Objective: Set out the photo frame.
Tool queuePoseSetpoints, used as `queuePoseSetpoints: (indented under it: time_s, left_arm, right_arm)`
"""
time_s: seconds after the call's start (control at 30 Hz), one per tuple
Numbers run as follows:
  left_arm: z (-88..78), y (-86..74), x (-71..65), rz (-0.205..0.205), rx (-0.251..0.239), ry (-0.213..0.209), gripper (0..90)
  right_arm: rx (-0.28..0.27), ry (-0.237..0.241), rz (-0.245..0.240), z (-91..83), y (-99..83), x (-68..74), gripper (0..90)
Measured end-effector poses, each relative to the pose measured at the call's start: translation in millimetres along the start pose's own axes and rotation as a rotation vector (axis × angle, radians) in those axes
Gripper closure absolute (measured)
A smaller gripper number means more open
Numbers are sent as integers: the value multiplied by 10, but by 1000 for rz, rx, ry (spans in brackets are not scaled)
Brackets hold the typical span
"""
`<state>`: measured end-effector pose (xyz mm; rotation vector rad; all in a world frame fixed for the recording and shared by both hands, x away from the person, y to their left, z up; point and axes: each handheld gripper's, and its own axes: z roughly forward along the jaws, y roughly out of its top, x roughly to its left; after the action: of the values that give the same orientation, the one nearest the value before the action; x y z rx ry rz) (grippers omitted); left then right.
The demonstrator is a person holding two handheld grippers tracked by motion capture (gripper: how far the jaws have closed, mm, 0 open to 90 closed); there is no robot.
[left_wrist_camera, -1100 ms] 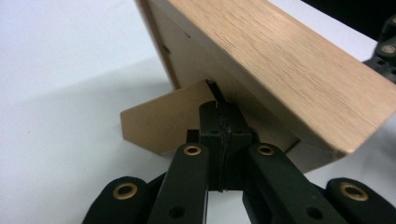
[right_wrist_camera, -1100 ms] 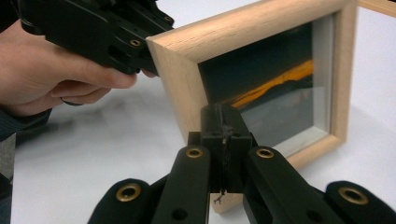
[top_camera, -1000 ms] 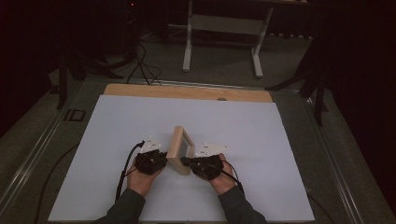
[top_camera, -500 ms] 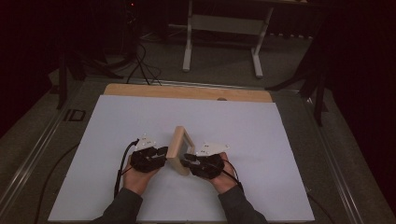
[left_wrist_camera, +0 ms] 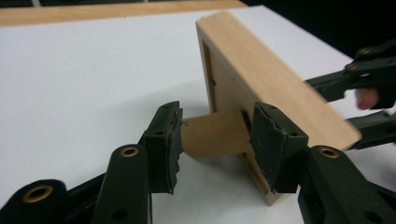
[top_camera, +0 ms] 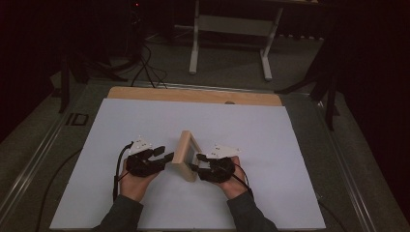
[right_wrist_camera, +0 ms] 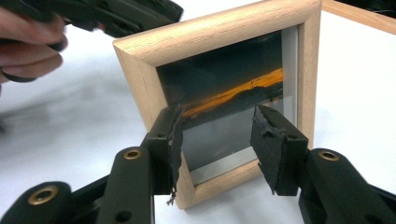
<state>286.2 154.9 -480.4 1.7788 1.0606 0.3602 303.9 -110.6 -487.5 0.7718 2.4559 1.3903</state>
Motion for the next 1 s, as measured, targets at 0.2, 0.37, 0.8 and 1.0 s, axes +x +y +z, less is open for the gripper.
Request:
queuePoseSetpoints:
  time_s: [0.2,0.37,0.8,1.0]
  left_arm:
    - [-91,58,-13,-8,-26,1,498]
    - [-130,73,-9,-30,-41,5,483]
    - [-225,158,-160,-19,-91,-35,443]
    - [-176,151,-244,6,-83,-43,405]
  right_arm:
    - [-2,-4,5,-14,4,-17,514]
    - [-7,-14,9,-27,6,-30,512]
    - [-29,-31,25,-100,24,-92,510]
    - [-35,-33,24,-120,32,-105,509]
